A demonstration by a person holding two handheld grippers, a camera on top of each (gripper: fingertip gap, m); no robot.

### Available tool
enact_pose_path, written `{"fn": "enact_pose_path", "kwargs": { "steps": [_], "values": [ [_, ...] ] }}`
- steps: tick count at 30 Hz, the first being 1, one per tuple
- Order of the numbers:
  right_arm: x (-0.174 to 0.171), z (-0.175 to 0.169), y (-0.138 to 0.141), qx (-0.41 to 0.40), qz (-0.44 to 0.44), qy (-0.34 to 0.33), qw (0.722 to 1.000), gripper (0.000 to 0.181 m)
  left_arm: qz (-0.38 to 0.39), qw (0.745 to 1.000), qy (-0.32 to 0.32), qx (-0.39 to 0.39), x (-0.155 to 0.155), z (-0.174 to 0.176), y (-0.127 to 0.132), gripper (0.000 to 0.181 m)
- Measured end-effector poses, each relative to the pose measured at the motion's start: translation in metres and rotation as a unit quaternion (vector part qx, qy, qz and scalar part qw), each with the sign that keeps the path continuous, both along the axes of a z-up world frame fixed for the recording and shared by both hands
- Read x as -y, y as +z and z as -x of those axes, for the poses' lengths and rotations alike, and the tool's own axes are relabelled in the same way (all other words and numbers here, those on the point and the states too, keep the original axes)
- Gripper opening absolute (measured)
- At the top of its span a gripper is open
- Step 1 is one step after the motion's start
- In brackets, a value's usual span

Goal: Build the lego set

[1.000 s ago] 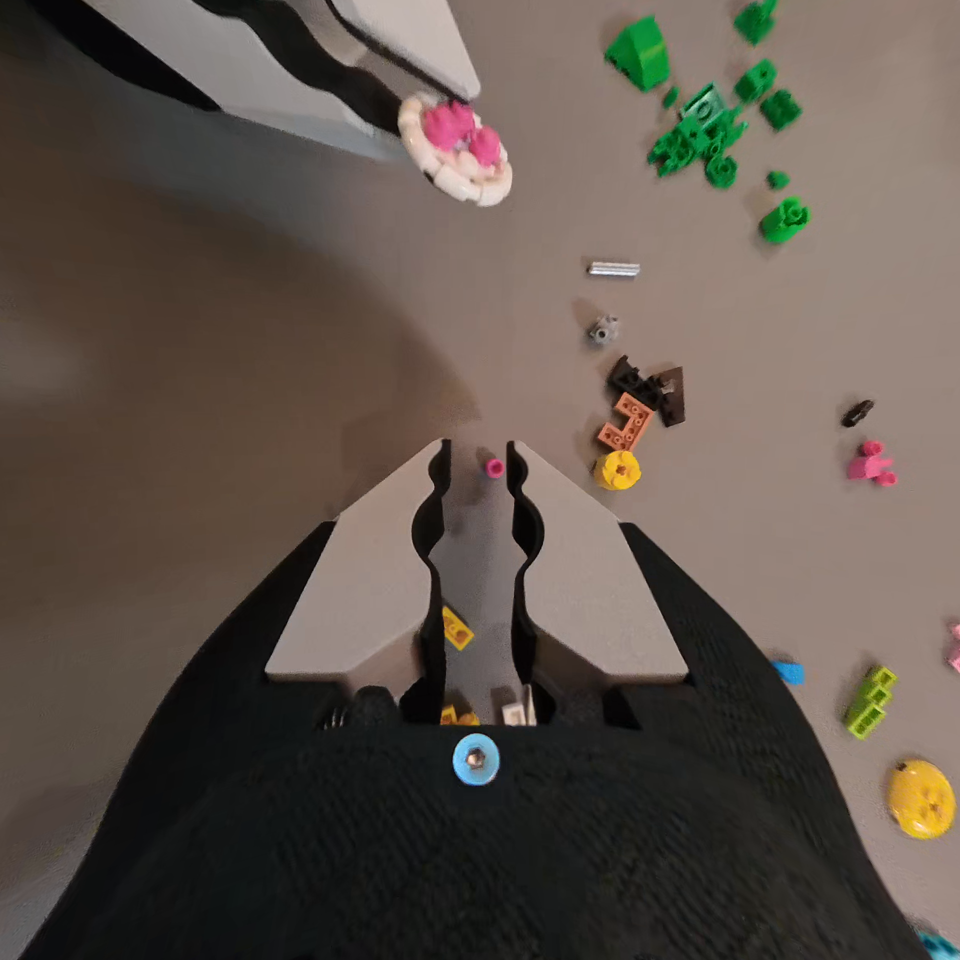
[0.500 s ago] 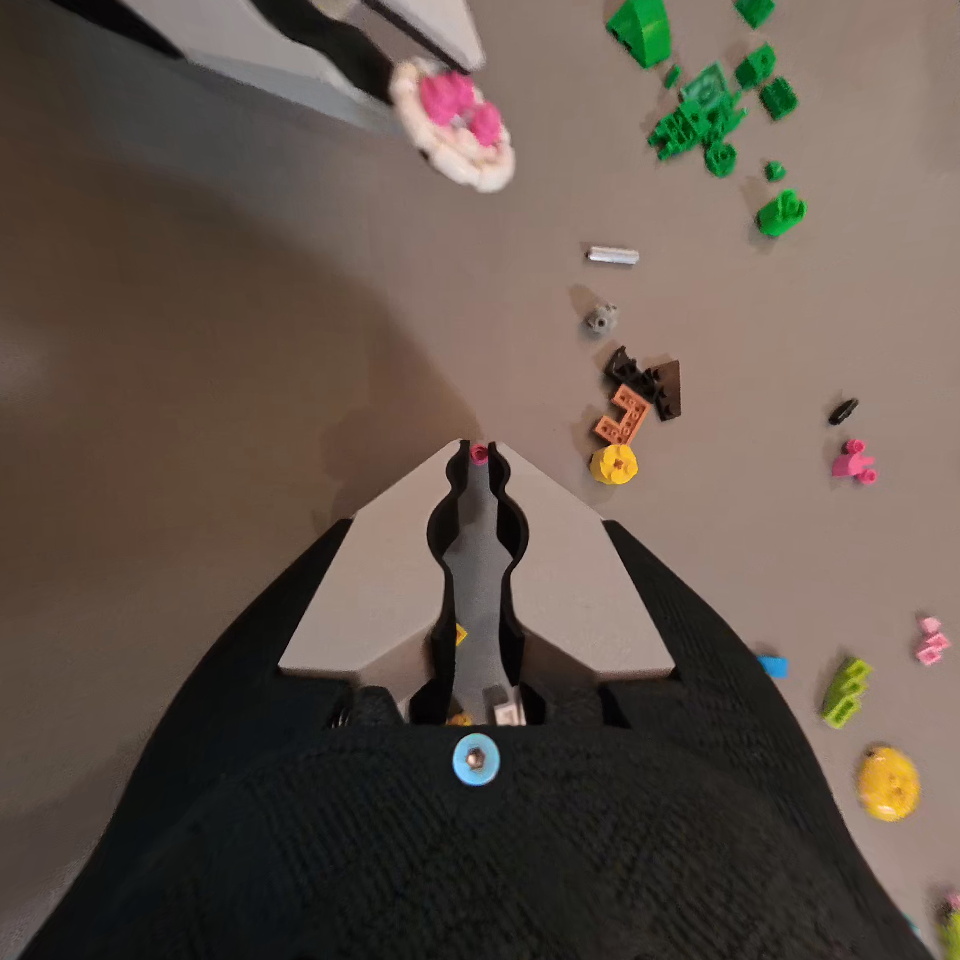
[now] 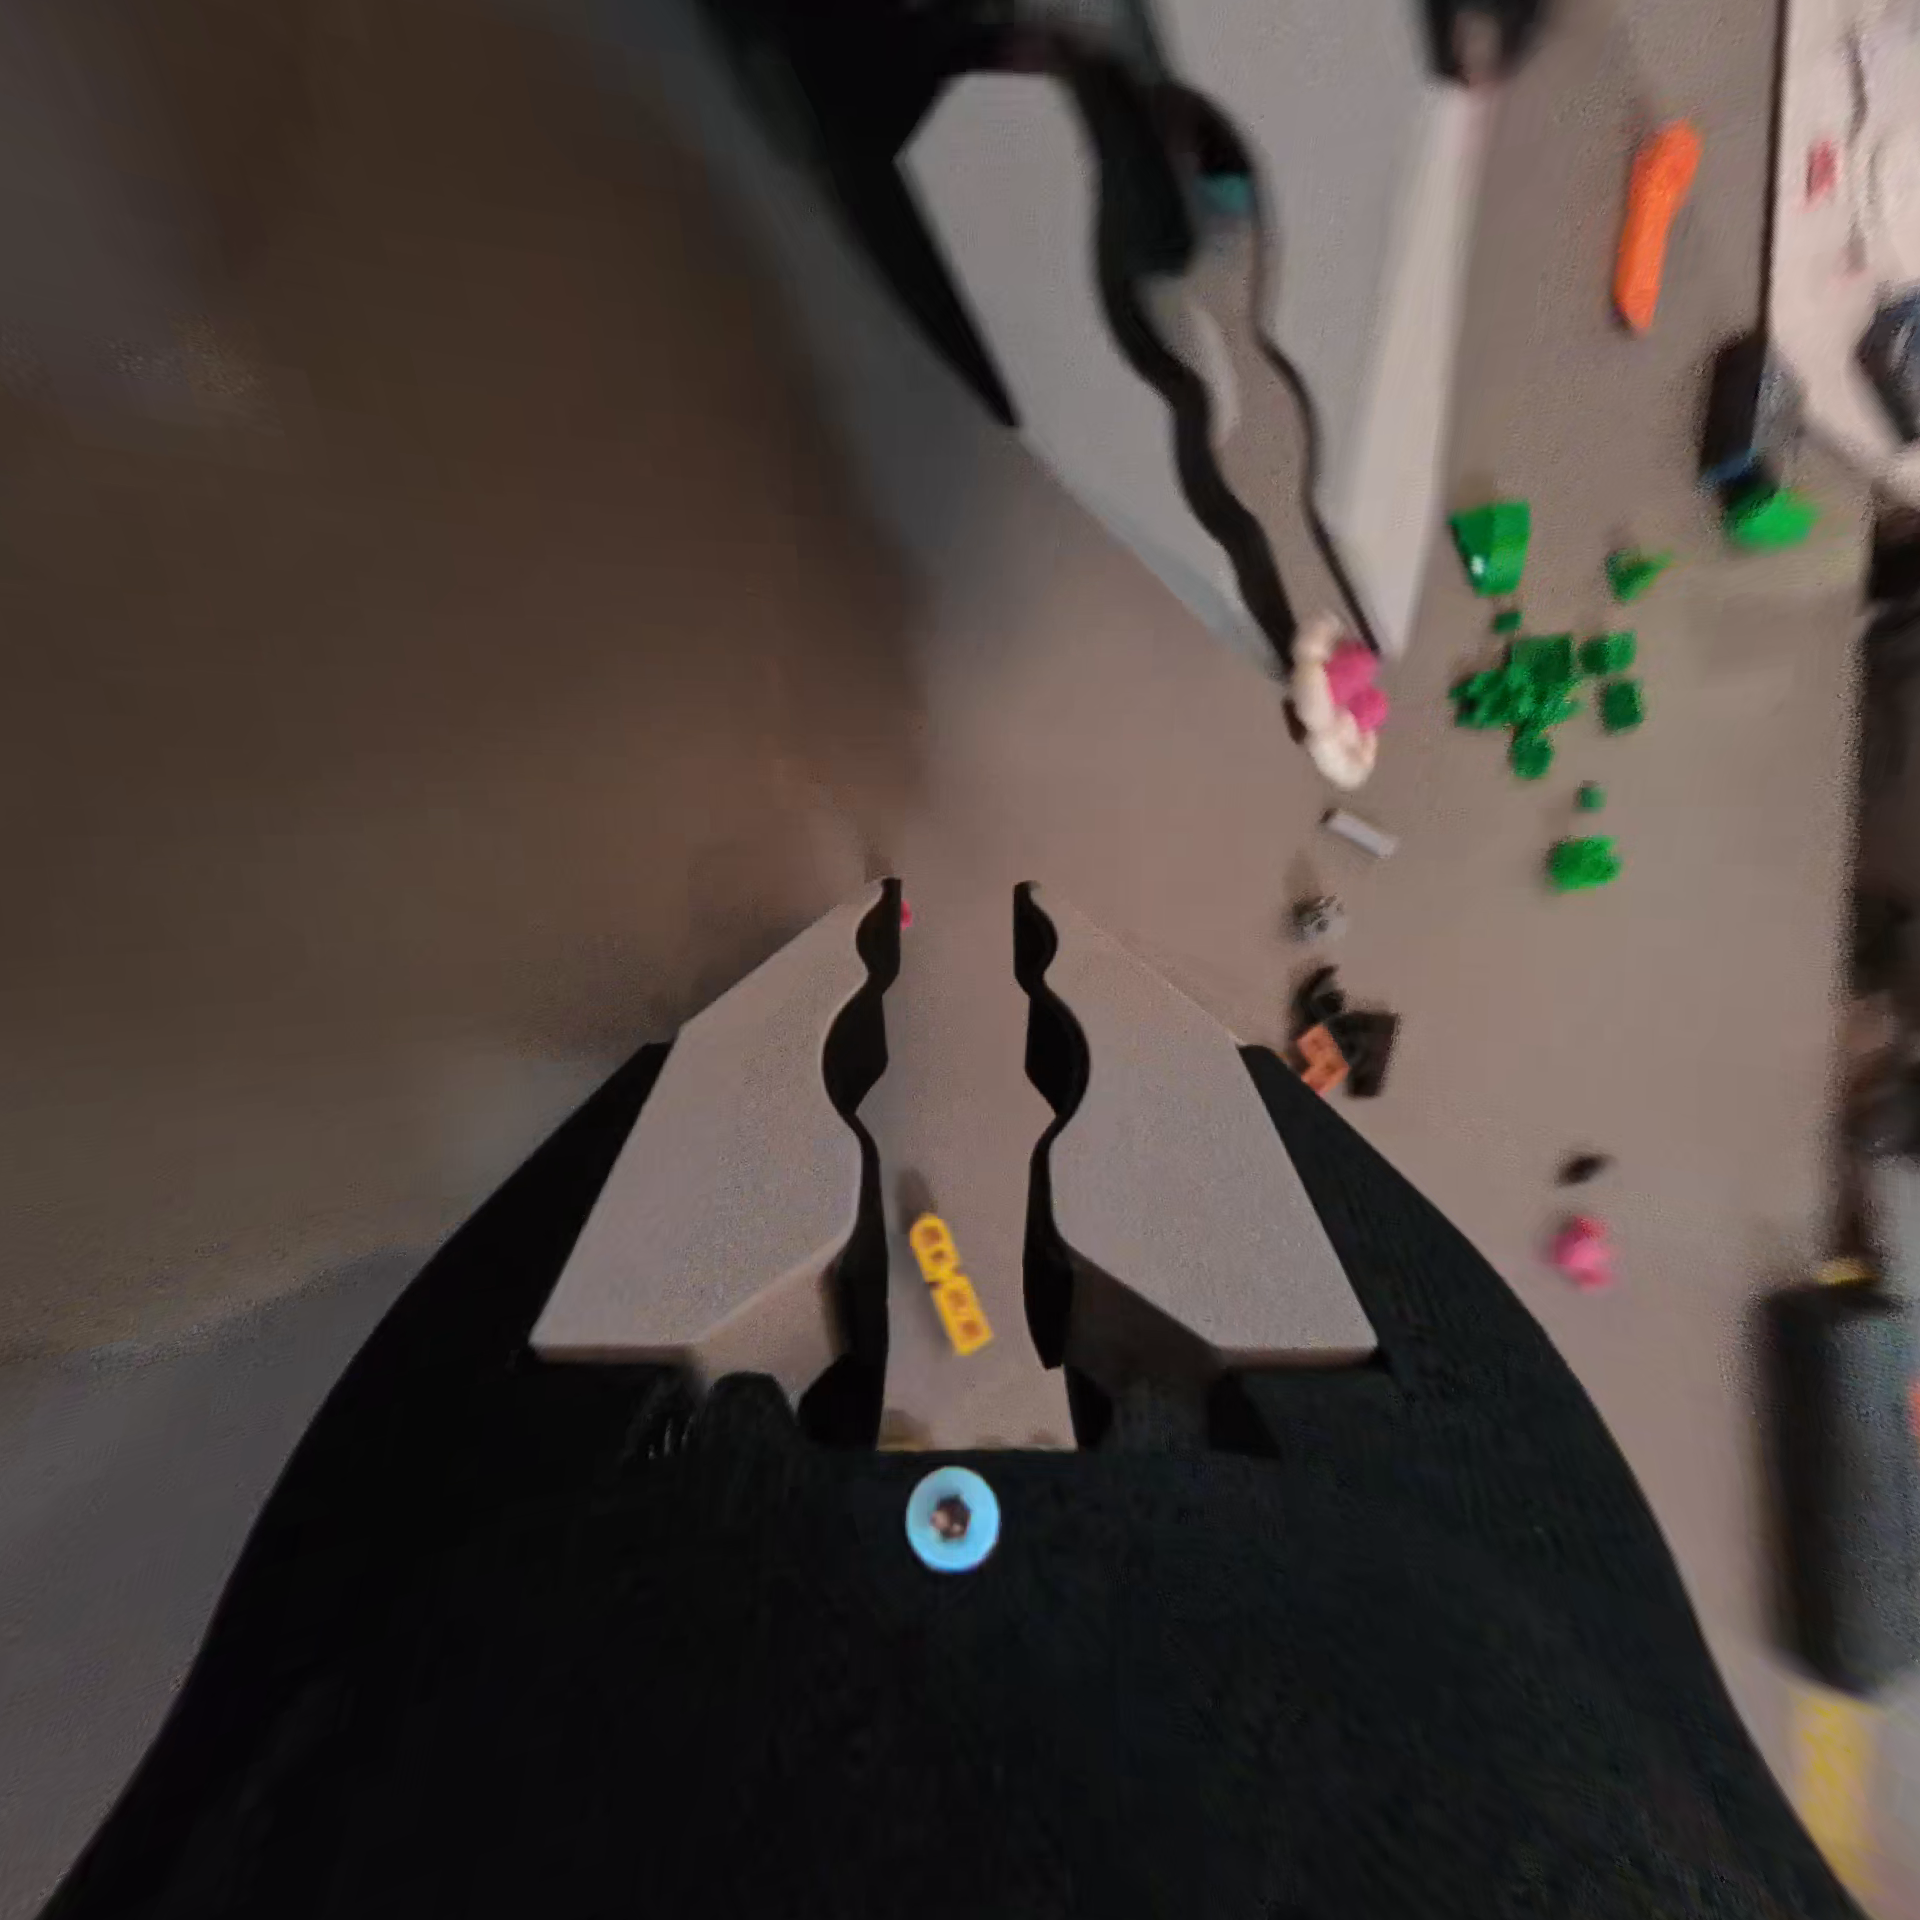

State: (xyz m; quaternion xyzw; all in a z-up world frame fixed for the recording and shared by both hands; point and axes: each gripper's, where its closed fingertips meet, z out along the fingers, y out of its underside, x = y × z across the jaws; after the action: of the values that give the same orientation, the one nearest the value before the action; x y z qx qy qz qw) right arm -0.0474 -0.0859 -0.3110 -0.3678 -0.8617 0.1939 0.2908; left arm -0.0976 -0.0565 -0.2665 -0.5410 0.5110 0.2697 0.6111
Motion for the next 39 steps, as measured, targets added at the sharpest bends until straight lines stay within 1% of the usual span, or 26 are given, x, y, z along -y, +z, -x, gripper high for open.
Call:
{"fn": "enact_pose_path", "kwargs": {
  "steps": [2, 3, 7, 10, 15, 20, 22, 23, 26, 28, 30, 33, 36, 39],
  "values": [
    [0.002, -0.003, -0.001, 0.019, 0.091, -0.044, 0.995, 0.021, 0.0, 1.0, 0.0, 0.0, 0.0, 0.0, 0.0, 0.008],
    [0.003, -0.004, -0.004, 0.03, 0.115, -0.058, 0.991, 0.02, 0.0, 1.0, -0.001, -0.001, 0.0, 0.0, 0.0, 0.008],
    [-0.002, -0.008, -0.019, 0.052, 0.133, -0.1, 0.985, 0.017, 0.001, 1.0, -0.002, -0.002, 0.001, -0.001, 0.0, 0.008],
    [0.006, -0.007, -0.021, 0.05, 0.175, -0.103, 0.978, 0.015, 0.002, 1.0, -0.003, -0.003, 0.001, -0.002, 0.0, 0.008],
    [0.008, -0.007, -0.023, 0.049, 0.174, -0.105, 0.978, 0.011, 0.003, 1.0, -0.003, -0.004, 0.001, -0.002, -0.001, 0.008],
    [0.006, -0.007, -0.026, 0.047, 0.145, -0.095, 0.984, 0.006, -0.001, 1.0, -0.003, -0.008, 0.001, -0.003, 0.0, 0.008],
    [-0.002, 0.0, -0.013, 0.009, 0.093, -0.084, 0.992, 0.006, -0.015, 1.0, -0.004, -0.01, 0.002, -0.003, 0.004, 0.008],
    [-0.004, 0.004, -0.002, -0.011, 0.09, -0.087, 0.992, 0.006, -0.025, 1.0, -0.004, -0.014, 0.003, -0.004, 0.006, 0.008],
    [-0.007, 0.019, 0.041, -0.08, 0.131, -0.104, 0.983, 0.006, -0.06, 0.997, -0.004, -0.048, 0.006, -0.007, 0.012, 0.007],
    [-0.008, 0.024, 0.057, -0.1, 0.145, -0.114, 0.978, 0.006, -0.081, 0.993, -0.005, -0.081, 0.008, -0.011, 0.012, 0.008],
    [-0.01, 0.027, 0.065, -0.108, 0.133, -0.115, 0.978, 0.006, -0.101, 0.989, -0.011, -0.105, 0.011, -0.016, 0.014, 0.007],
    [-0.011, 0.029, 0.07, -0.099, 0.129, -0.11, 0.981, 0.006, -0.113, 0.986, -0.017, -0.119, 0.014, -0.02, 0.015, 0.007],
    [-0.008, 0.028, 0.07, -0.078, 0.135, -0.102, 0.983, 0.006, -0.117, 0.985, -0.019, -0.124, 0.014, -0.021, 0.016, 0.007],
    [-0.01, 0.029, 0.067, -0.063, 0.115, -0.096, 0.987, 0.006, -0.121, 0.984, -0.022, -0.131, 0.015, -0.024, 0.016, 0.007]
  ]
}}
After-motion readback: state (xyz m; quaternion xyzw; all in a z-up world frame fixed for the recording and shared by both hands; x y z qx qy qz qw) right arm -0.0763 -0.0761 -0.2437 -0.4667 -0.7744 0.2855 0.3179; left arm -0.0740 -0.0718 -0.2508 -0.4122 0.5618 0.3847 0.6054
